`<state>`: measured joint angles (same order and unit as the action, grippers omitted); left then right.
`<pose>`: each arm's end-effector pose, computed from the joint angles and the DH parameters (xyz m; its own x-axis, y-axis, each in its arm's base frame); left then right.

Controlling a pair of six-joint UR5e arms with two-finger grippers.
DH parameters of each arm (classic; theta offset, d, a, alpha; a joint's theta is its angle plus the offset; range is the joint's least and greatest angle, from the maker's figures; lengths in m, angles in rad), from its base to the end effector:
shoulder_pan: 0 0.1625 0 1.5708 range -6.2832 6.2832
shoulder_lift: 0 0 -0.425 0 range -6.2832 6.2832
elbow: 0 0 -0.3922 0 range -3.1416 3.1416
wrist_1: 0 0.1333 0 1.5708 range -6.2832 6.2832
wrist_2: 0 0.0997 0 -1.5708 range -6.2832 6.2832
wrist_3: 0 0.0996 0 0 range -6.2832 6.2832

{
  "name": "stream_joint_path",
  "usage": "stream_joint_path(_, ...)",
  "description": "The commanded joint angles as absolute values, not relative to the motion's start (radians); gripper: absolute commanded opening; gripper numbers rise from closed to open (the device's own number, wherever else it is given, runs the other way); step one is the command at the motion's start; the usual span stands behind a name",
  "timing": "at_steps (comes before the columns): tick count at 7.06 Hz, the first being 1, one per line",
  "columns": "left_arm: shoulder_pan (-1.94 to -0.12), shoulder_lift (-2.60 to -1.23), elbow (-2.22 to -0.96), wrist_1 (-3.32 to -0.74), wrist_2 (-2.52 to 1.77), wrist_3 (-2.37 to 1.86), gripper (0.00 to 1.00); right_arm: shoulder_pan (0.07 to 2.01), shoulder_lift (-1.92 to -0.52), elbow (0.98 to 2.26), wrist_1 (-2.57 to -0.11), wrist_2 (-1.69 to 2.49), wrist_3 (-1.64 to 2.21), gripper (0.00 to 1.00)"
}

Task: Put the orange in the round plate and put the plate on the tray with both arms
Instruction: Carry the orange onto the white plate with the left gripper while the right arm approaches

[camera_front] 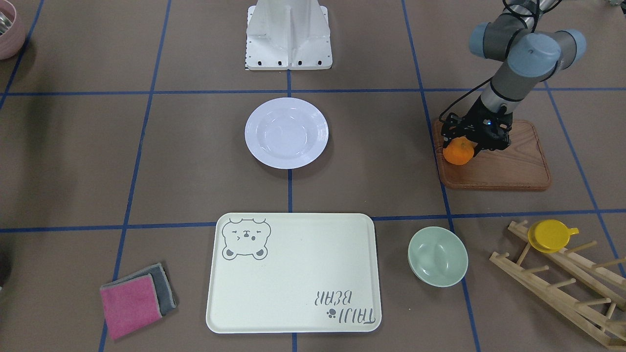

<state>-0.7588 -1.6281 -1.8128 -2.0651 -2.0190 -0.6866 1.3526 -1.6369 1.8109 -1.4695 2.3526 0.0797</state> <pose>0.3248 -0.4321 0.4630 0.6288 0.3643 -0.6869 -0.1426 0.9225 0.3587 -0.0408 -0.4758 0.5596 0.6659 -0.2647 0.6975 0.1558 0.9637 0.2170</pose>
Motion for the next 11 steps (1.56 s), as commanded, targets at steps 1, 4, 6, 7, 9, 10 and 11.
stream_joint_path(1, -0.758, -1.792, -1.848, -1.871, -2.017, -0.789, 0.0, 1.345, -1.631, 1.813, -1.47, 2.353, 0.083, 1.0)
stream_joint_path(4, -0.655, -2.105, -1.836, -1.562, -1.988, -0.983, 0.0, 1.249, -1.618, 1.816, -1.316, 2.35, 0.324, 1.0)
stream_joint_path(6, -0.56, -2.211, -1.778, -1.557, -1.918, -1.121, 0.0, 1.157, -1.563, 1.824, -1.234, 2.345, 0.548, 1.0)
stream_joint_path(7, -0.498, -2.28, -1.7, -1.559, -1.843, -1.173, 0.0, 1.117, -1.521, 1.827, -1.232, 2.342, 0.636, 1.0)
stream_joint_path(9, -0.428, -2.361, -1.602, -1.571, -1.796, -1.222, 0.0, 1.05, -1.487, 1.87, -1.232, 2.327, 0.762, 1.0)
stream_joint_path(10, -0.417, -2.379, -1.601, -1.572, -1.796, -1.239, 0.0, 1.007, -1.459, 1.893, -1.232, 2.304, 0.847, 1.0)
stream_joint_path(11, -0.393, -2.382, -1.597, -1.577, -1.795, -1.247, 0.21, 0.949, -1.436, 1.908, -1.23, 2.255, 0.909, 1.0)
